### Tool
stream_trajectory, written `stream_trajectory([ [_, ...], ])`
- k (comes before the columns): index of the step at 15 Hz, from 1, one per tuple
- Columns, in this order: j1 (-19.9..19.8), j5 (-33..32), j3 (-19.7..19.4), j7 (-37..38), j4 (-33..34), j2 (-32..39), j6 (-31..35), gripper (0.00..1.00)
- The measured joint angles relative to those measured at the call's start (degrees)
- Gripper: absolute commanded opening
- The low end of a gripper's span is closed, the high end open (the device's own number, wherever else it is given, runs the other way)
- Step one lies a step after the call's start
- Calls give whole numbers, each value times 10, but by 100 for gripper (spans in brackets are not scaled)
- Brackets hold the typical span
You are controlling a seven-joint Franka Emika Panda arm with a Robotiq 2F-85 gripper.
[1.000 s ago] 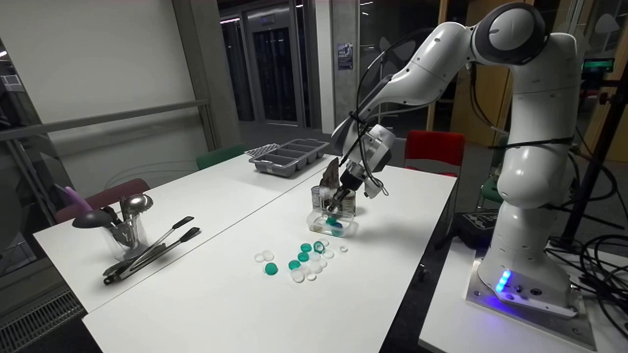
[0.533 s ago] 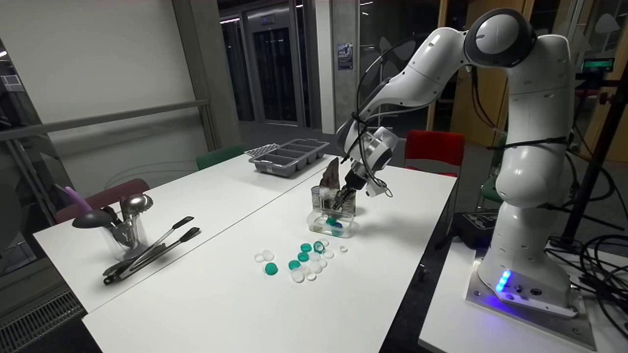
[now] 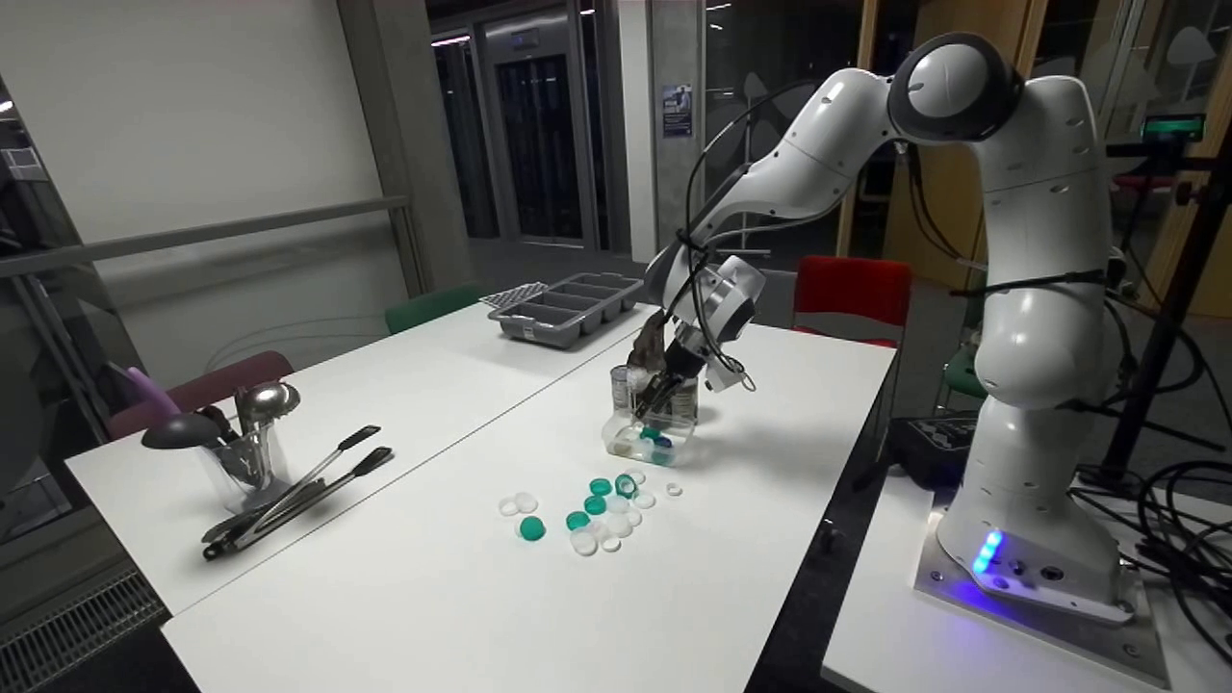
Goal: Put one of the clear discs on the table in the lunchbox
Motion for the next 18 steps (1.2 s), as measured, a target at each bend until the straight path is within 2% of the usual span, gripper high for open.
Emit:
stream_trajectory([
  [1, 14, -27, 2, 19, -2, 1, 16, 100],
  [3, 56, -114, -2, 104, -22, 3, 42, 100],
  [5, 122, -195, -30, 198, -58, 5, 40, 100],
  [8, 250, -328, -122, 341, -97, 3, -16, 100],
  [11, 384, -483, -240, 480, -99, -16, -129, 100],
  [13, 444, -585, -288, 568, -84, -46, -211, 100],
  [14, 456, -629, -294, 603, -72, -64, -251, 100],
  [15, 452, -668, -282, 634, -59, -81, -290, 100],
  [18, 414, -731, -212, 670, -17, -125, -397, 100],
])
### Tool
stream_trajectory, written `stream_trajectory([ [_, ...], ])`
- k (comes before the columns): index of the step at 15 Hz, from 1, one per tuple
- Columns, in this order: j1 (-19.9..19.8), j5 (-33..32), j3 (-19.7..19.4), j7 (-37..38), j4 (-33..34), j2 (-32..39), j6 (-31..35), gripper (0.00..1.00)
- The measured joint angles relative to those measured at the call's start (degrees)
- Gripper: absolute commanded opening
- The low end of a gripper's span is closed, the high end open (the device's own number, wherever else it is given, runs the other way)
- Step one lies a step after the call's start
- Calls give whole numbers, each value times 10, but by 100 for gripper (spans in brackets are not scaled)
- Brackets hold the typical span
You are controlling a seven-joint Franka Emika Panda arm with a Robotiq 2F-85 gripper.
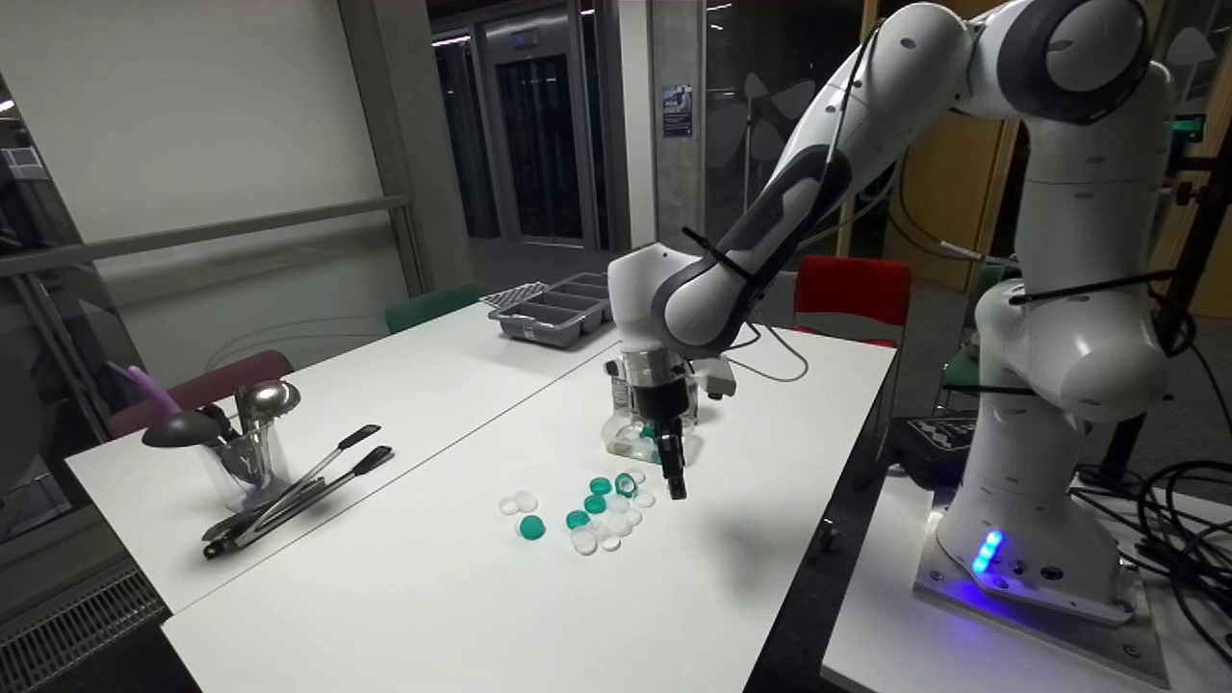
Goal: Put one of the clear discs on the table in the lunchbox
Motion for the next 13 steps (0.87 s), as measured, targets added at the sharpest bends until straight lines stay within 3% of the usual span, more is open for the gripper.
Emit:
stream_trajectory([
  [5, -22, -8, 68, -72, 43, -20, -119, 100],
  [10, -55, -37, 78, -219, 55, 17, -142, 100],
  [13, -68, -42, 77, -244, 70, 44, -142, 100],
])
